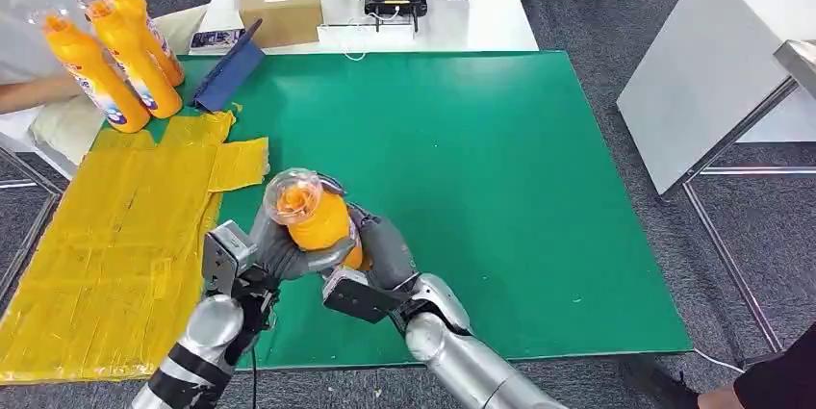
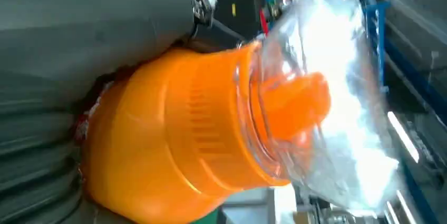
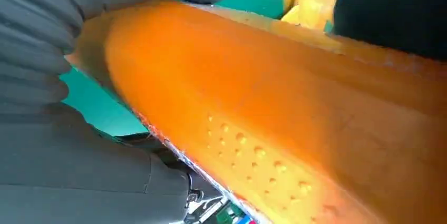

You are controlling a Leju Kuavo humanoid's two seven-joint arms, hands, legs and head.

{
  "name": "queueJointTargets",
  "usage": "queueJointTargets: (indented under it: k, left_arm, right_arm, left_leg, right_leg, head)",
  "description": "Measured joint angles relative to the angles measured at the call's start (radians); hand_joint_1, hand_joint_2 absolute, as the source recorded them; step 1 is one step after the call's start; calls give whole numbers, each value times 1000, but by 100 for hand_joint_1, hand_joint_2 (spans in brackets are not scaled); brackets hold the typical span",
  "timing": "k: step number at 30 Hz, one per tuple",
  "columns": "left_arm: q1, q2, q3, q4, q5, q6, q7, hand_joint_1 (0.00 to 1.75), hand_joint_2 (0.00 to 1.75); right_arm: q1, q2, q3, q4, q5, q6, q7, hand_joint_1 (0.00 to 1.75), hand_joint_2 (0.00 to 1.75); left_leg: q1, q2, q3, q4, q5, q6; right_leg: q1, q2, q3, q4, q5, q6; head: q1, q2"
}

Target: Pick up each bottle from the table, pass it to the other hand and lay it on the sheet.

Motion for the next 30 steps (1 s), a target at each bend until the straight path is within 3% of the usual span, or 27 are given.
queueJointTargets:
  k: [3,4,6,8,9,12,18,30]
  left_arm:
    - [-14,0,3,0,-92,100,-9,175,175]
    - [-20,2,7,-1,-155,158,-6,175,175]
    - [-40,8,21,-3,-366,287,41,175,175]
    - [-76,32,25,1,-681,332,168,175,175]
    - [-95,43,27,7,-785,330,216,175,175]
    - [-156,80,36,75,-1168,307,387,175,175]
    - [-270,128,53,267,-1490,226,529,175,175]
    - [-382,180,42,668,-1514,167,586,175,175]
  right_arm:
    - [36,-2,-19,-64,-44,-24,-13,0,175]
    - [52,-5,-29,-98,-60,-39,-19,0,0]
    - [94,-19,-60,-202,-103,-70,-32,0,0]
    - [147,-38,-100,-332,-151,-65,-13,0,0]
    - [172,-44,-115,-378,-161,-59,-3,0,175]
    - [253,-71,-180,-568,-167,-47,0,0,175]
    - [374,-98,-286,-826,-188,-31,-14,0,175]
    - [437,-106,-400,-965,-234,21,18,0,175]
  left_leg:
    - [0,0,0,0,0,0]
    - [0,0,0,0,0,0]
    - [0,-1,0,0,0,0]
    - [0,-1,0,0,0,0]
    - [0,-1,0,0,0,0]
    - [0,-1,0,0,0,0]
    - [0,-1,0,0,0,0]
    - [0,1,0,0,0,0]
  right_leg:
    - [0,0,0,0,0,0]
    - [0,0,0,0,0,0]
    - [0,0,0,0,0,0]
    - [0,-1,0,0,0,0]
    - [0,0,0,0,0,0]
    - [0,0,0,0,0,0]
    - [0,0,0,0,0,0]
    - [0,1,0,0,0,0]
  head:
    - [0,0]
    - [-1,0]
    - [0,0]
    - [0,0]
    - [0,0]
    - [-1,0]
    - [0,0]
    - [0,0]
